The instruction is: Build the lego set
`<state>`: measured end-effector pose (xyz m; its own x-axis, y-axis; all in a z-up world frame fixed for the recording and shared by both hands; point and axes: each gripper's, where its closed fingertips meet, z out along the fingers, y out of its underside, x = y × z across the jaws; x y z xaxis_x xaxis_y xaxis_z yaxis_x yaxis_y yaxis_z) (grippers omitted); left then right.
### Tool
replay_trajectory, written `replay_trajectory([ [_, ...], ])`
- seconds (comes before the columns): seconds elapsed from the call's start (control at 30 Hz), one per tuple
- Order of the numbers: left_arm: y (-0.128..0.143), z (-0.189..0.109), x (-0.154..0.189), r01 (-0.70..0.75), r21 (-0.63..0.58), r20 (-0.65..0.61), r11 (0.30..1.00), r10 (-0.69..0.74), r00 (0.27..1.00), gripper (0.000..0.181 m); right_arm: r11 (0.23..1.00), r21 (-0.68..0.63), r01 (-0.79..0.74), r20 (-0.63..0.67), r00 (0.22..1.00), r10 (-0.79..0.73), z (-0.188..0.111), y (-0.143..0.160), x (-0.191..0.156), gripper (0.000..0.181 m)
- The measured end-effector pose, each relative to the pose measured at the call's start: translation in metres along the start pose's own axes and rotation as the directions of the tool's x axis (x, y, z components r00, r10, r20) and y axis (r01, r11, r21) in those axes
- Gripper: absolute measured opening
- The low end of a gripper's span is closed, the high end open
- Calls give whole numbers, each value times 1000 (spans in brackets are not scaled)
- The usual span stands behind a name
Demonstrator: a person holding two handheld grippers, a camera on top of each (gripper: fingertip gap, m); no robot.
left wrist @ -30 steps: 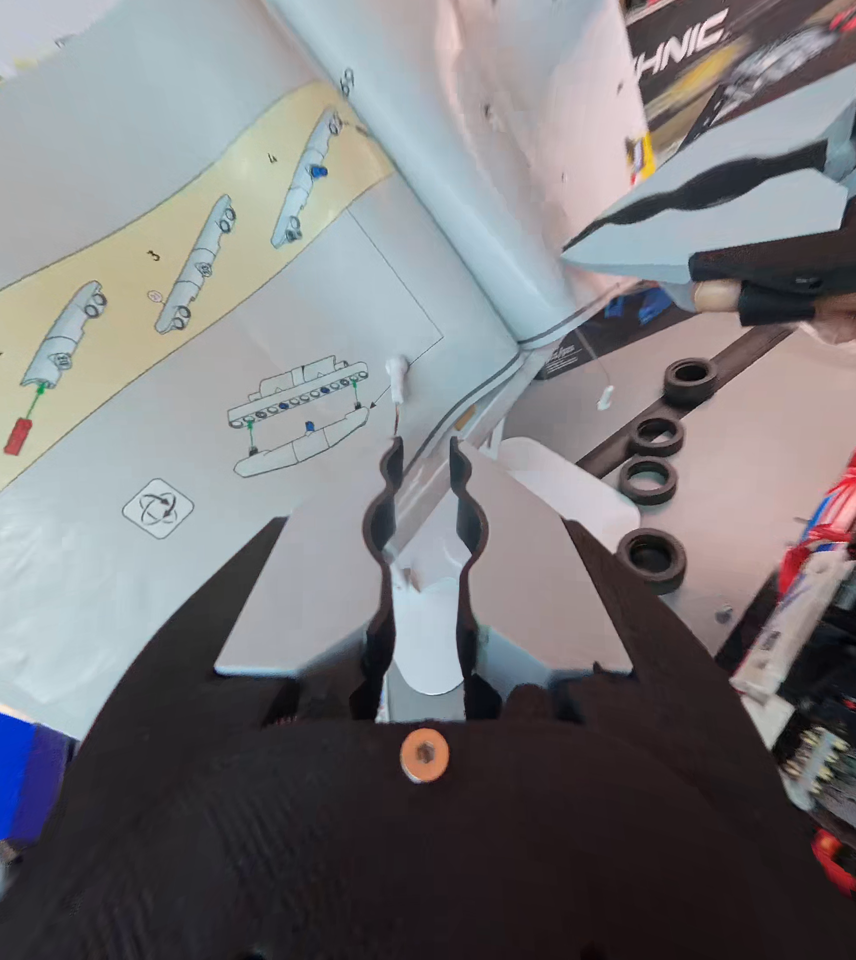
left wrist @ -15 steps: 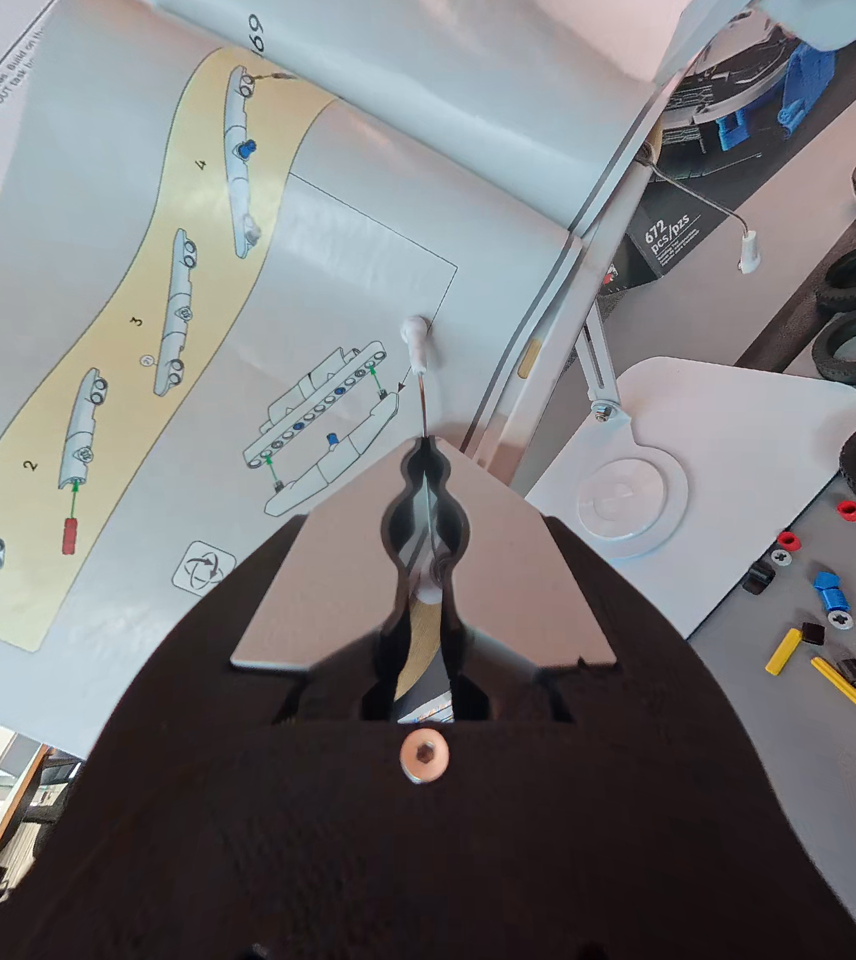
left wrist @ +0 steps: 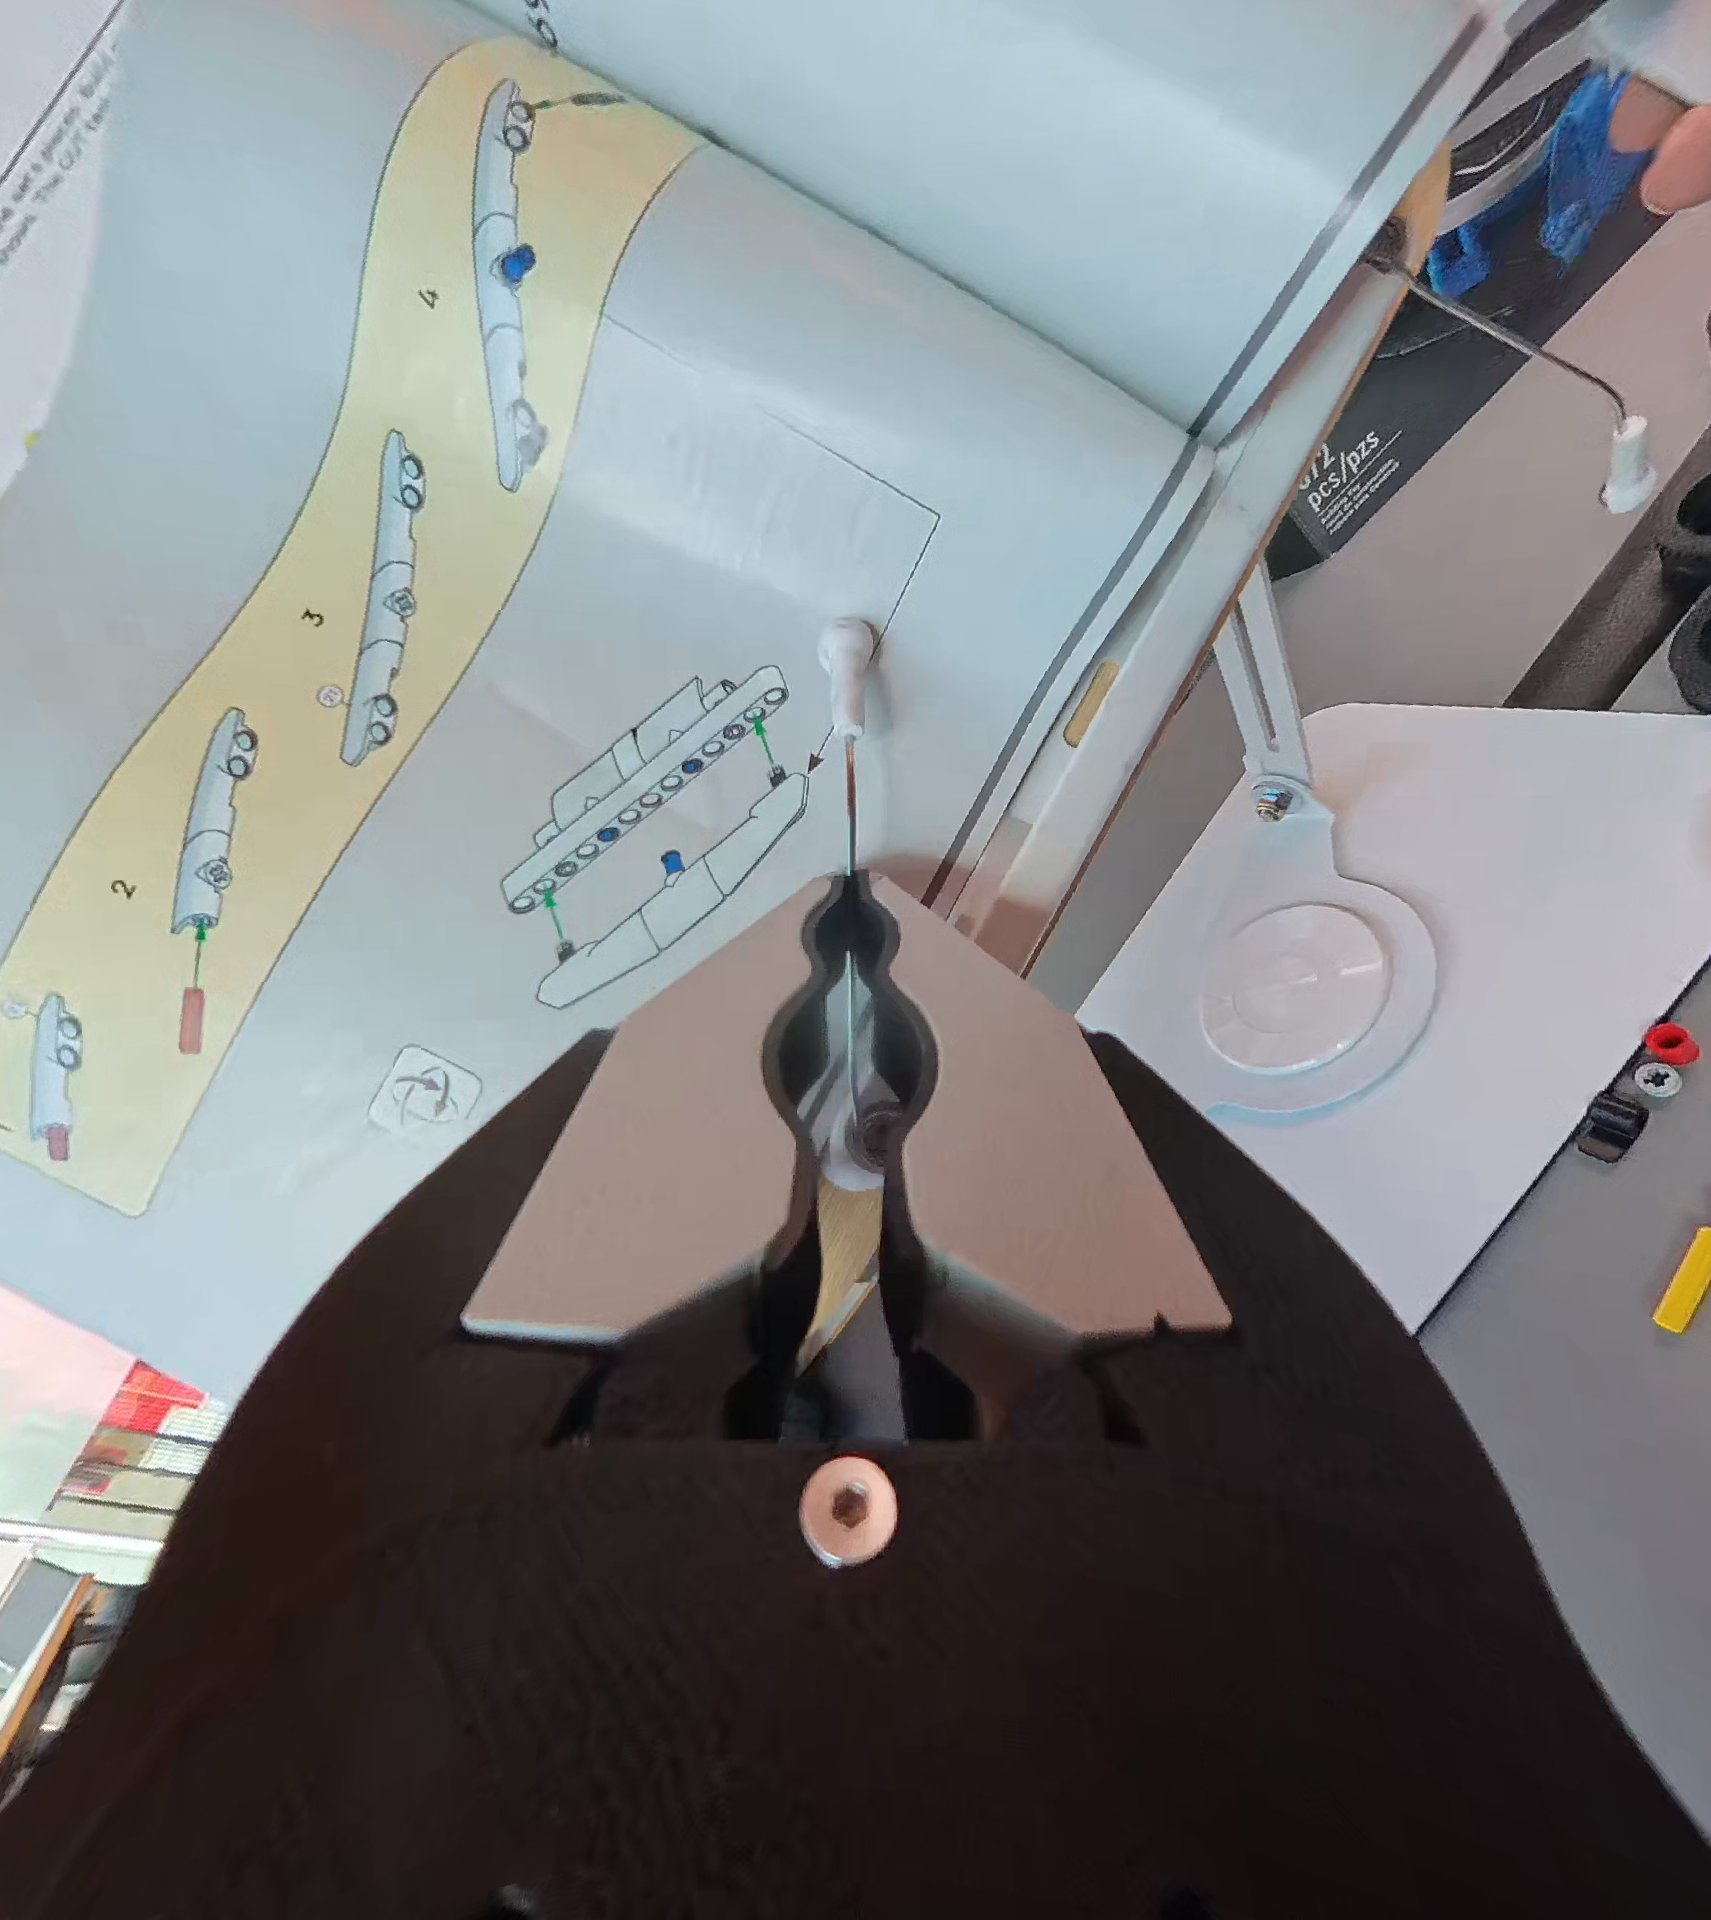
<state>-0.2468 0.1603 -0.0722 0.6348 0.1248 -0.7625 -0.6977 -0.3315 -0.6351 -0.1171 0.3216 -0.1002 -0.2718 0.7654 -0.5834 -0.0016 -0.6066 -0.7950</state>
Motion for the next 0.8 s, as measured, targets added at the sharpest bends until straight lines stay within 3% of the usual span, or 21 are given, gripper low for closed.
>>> replay_trajectory([
  [0.1, 9, 2, -6, 84, -64, -11, 994, -85, 996, 0, 996, -18, 87, -32, 996, -87, -8, 11, -16, 7],
  [0.2, 6, 0, -9, 163, -89, -27, 982, -166, 986, 3, 998, -19, 63, -85, 994, -65, -14, 12, -20, 0],
  [0.37, -74, -7, 23, 299, 99, -184, 949, -278, 943, 0, 994, -16, 104, -233, 967, -105, -36, 14, -11, 0],
  [0.5, -98, 29, 47, 209, 42, -179, 977, -198, 964, 0, 990, -24, 136, -422, 897, -133, -65, 24, -13, 2],
  [0.6, -100, 44, 51, 171, -43, -154, 984, -176, 972, 0, 934, -94, 346, -510, 788, -344, -81, 19, -40, 3],
  [0.7, -95, 53, 54, 97, -107, -125, 990, -110, 986, 0, 803, -190, 564, -427, 689, -585, -52, 11, -93, 2],
  [0.8, -95, 55, 56, 68, -101, -138, 993, -82, 987, 0, 737, -233, 634, -323, 664, -674, -4, 1, -128, 3],
])
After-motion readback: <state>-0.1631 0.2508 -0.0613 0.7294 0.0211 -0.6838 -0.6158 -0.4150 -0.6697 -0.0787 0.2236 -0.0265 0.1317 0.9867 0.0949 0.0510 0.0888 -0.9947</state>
